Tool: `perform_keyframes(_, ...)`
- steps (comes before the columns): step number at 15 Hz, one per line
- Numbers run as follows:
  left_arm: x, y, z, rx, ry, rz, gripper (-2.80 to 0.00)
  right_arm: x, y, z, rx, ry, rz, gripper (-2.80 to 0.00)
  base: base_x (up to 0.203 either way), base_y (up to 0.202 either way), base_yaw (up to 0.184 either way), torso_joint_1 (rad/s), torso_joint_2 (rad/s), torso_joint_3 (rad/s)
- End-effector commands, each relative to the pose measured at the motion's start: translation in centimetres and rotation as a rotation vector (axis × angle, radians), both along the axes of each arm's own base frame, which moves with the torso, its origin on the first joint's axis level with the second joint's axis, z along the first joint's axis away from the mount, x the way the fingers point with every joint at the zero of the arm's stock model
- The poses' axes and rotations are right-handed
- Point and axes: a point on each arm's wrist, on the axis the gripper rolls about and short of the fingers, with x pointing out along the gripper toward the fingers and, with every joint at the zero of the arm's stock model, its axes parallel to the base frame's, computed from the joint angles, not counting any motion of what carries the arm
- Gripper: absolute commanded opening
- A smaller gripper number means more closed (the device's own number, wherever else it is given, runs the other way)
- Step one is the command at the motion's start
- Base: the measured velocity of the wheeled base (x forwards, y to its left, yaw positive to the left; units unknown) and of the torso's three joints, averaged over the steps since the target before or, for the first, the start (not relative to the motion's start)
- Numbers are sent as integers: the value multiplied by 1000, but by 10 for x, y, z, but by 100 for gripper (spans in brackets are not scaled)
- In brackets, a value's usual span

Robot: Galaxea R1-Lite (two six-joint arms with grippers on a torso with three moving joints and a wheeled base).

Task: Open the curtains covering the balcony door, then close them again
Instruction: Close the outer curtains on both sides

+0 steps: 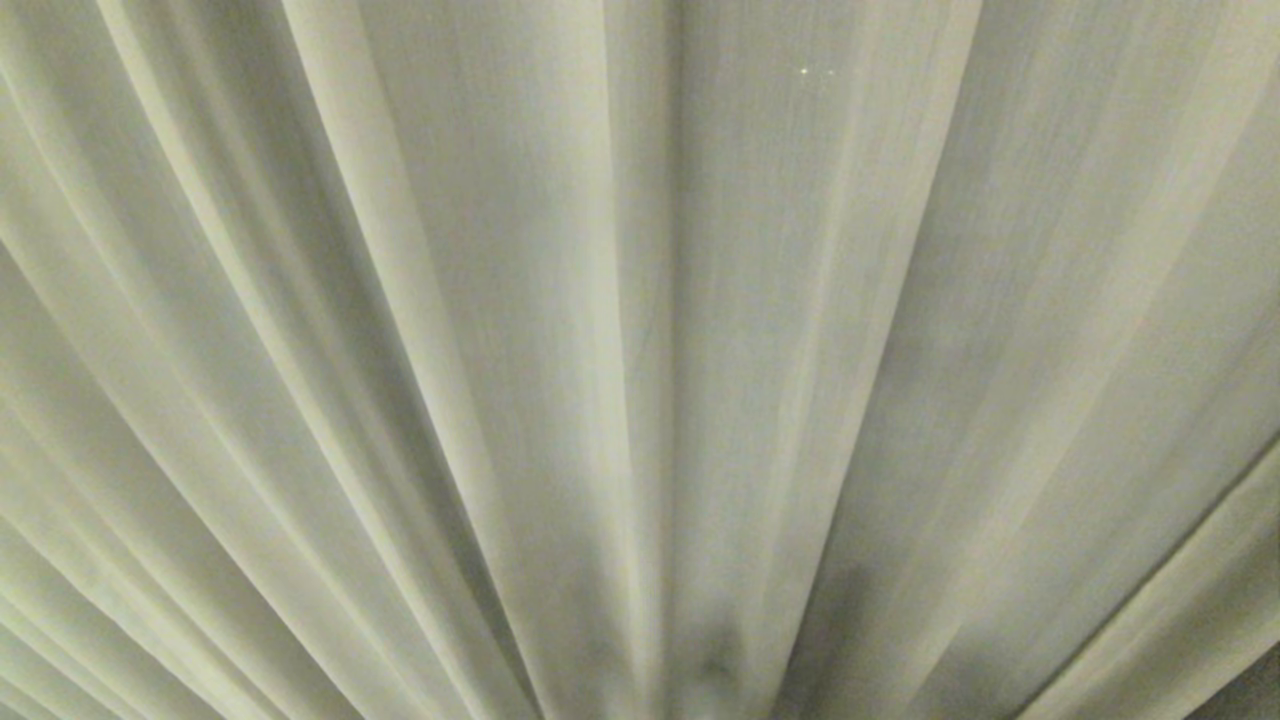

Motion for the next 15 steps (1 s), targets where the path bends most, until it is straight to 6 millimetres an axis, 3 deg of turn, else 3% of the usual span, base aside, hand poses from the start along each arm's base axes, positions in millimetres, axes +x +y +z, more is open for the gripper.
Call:
perform_keyframes(1, 0, 0, 0, 0, -1, 0, -280, 9, -7, 1, 4, 2, 5, -280, 0, 0, 0, 0, 0, 0)
perform_keyframes(9, 0, 0, 0, 0, -1, 0, -280, 26, -19, 18, 34, -55, 51, -280, 0, 0, 0, 0, 0, 0)
perform_keyframes(15, 0, 0, 0, -2, -1, 0, -280, 27, 3, 30, 38, -103, 138, -280, 0, 0, 0, 0, 0, 0)
